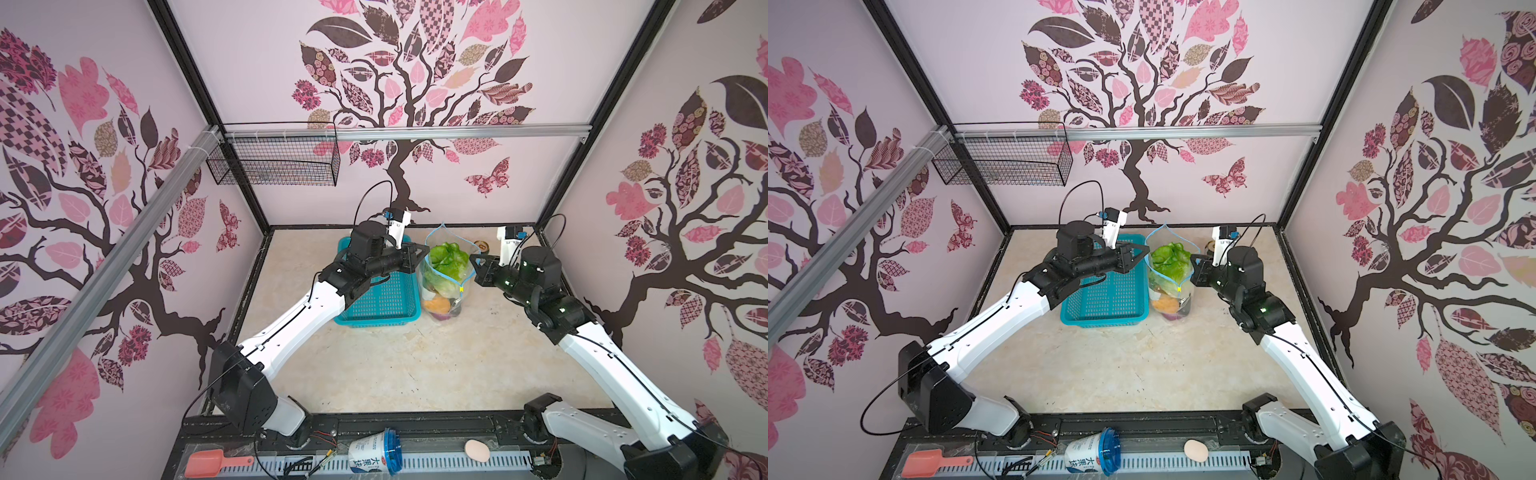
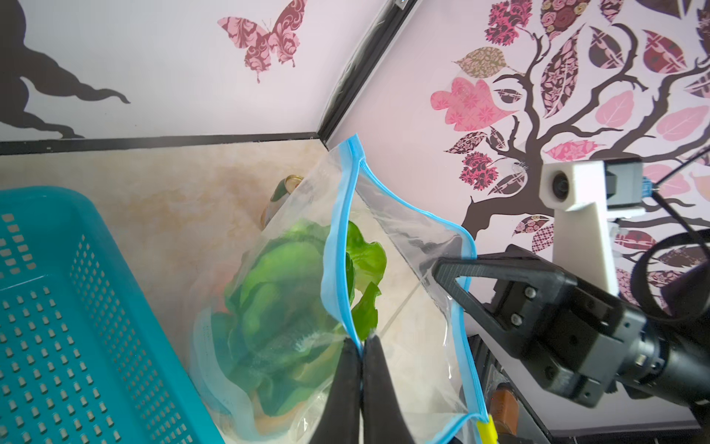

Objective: Place the food in the zip-top bag and seal the zipper

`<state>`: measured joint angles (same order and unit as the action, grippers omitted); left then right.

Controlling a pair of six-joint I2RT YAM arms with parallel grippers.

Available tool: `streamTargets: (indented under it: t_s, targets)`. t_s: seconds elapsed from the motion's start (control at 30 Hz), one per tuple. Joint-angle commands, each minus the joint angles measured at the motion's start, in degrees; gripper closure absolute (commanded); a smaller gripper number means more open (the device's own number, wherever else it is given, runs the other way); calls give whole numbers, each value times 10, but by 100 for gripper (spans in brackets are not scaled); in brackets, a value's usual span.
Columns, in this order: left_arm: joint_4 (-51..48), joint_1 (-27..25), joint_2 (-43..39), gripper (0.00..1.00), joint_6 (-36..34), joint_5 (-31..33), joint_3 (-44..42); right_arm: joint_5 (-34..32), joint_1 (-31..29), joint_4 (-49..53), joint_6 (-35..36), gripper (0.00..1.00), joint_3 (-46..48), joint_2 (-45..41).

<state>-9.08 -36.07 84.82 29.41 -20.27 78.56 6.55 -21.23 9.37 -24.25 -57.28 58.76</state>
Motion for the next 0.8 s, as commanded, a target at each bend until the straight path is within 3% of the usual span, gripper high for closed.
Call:
streamTargets:
  t_s: [0.0,0.13,0.17,0.23,0.33,0.53,0.77]
  targets:
    - [12,20,18,100,3,4,-10,-10,2,-8,1,100,-5,13]
    - [-2,23,46,99,7,-38,17,3,2,6,3,100,-5,25]
    - [-9,25,46,86,5,-38,22,0,2,2,3,100,-3,22]
    - [-28,38,39,46,1,-31,32,-9,2,-4,4,100,-2,13]
    - [-63,72,16,17,-11,-4,30,-23,2,-7,9,100,-2,8]
    - [-175,160,-18,11,-108,114,26,-32,2,-21,11,100,9,12]
    - [-191,247,-12,9,-180,222,-45,-21,2,-32,6,100,13,22]
